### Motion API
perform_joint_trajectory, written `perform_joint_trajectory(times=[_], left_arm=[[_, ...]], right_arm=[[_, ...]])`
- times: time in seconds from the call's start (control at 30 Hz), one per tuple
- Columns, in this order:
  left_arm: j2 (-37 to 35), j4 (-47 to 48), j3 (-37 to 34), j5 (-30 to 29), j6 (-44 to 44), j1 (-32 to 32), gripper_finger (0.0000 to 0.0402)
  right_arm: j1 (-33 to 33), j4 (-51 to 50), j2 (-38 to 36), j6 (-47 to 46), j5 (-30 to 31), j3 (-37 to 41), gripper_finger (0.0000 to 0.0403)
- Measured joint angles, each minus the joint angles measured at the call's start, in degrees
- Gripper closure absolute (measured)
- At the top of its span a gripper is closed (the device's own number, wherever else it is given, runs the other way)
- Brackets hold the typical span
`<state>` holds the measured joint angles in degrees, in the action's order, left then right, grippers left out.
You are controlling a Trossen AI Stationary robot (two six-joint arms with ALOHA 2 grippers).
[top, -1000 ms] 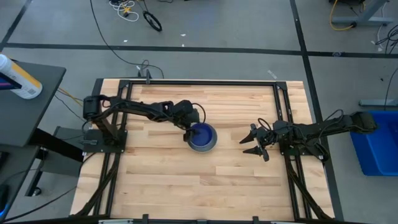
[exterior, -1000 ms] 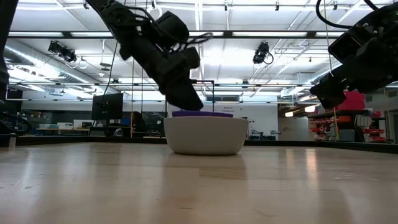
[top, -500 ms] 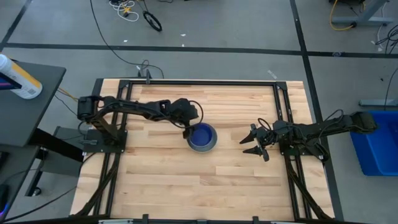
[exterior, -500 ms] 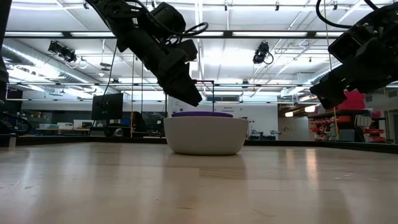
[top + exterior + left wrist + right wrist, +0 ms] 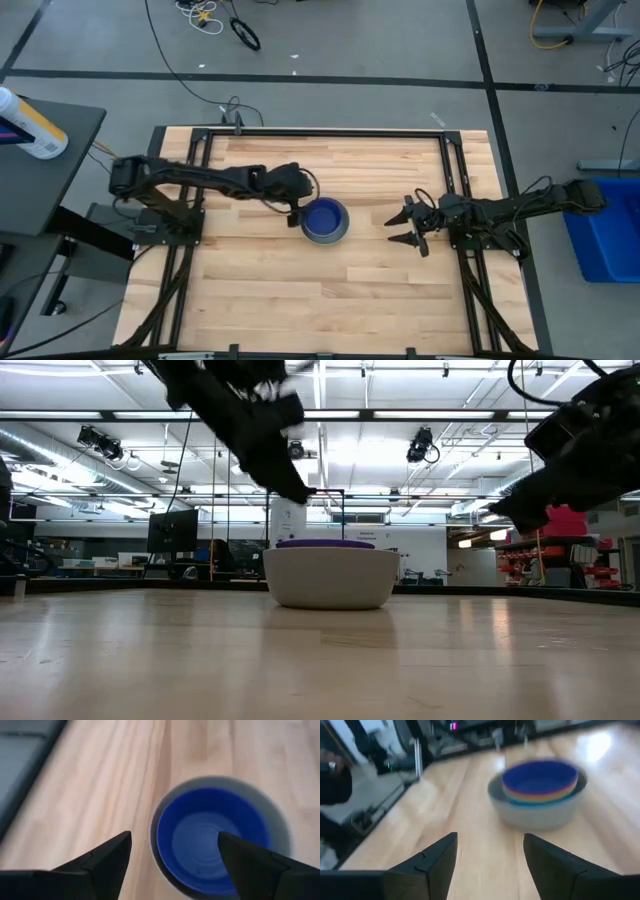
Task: Nest bowls inside each other
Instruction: Return to Home Position
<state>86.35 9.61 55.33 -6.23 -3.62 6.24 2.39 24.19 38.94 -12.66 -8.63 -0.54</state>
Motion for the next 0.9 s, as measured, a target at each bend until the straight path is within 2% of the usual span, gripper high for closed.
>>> perform_joint_trajectory(times=[0.13, 0.23, 0.33, 0.43, 0.57, 0.7, 0.8, 0.9], left_arm=[[-9.1, 0.8, 0.0, -3.9, -2.5, -2.8, 0.0095], [-17.6, 3.3, 0.0, -4.4, -3.5, -4.8, 0.0095], [-26.1, 7.0, -0.5, -4.5, -3.0, -6.8, 0.0095], [-34.5, 8.8, -3.7, -5.3, -2.4, -8.8, 0.0095], [-46.1, 10.8, -11.0, -8.4, 0.6, -10.2, 0.0095], [-56.9, 10.9, -19.5, -8.0, 3.0, -10.2, 0.0095], [-64.0, 12.5, -24.9, -5.1, 3.8, -10.2, 0.0095], [-70.1, 14.5, -28.7, -2.0, 4.9, -10.2, 0.0095]], right_arm=[[0.0, 7.5, -0.6, 0.2, 0.3, 0.0, 0.0181], [0.0, 12.8, -1.8, 1.6, -3.5, 0.0, 0.0192], [0.0, 14.0, -3.9, 1.8, -4.0, -0.1, 0.0202], [0.0, 7.0, -7.0, 2.6, -4.0, -1.9, 0.0211], [0.0, -11.0, -12.0, 5.0, -3.9, -7.6, 0.0221], [0.0, -27.9, -16.8, 6.4, -3.4, -15.3, 0.0232], [0.0, -34.4, -19.7, 7.6, -2.4, -19.1, 0.0240], [0.0, -35.8, -22.4, 9.0, -2.4, -19.7, 0.0250]])
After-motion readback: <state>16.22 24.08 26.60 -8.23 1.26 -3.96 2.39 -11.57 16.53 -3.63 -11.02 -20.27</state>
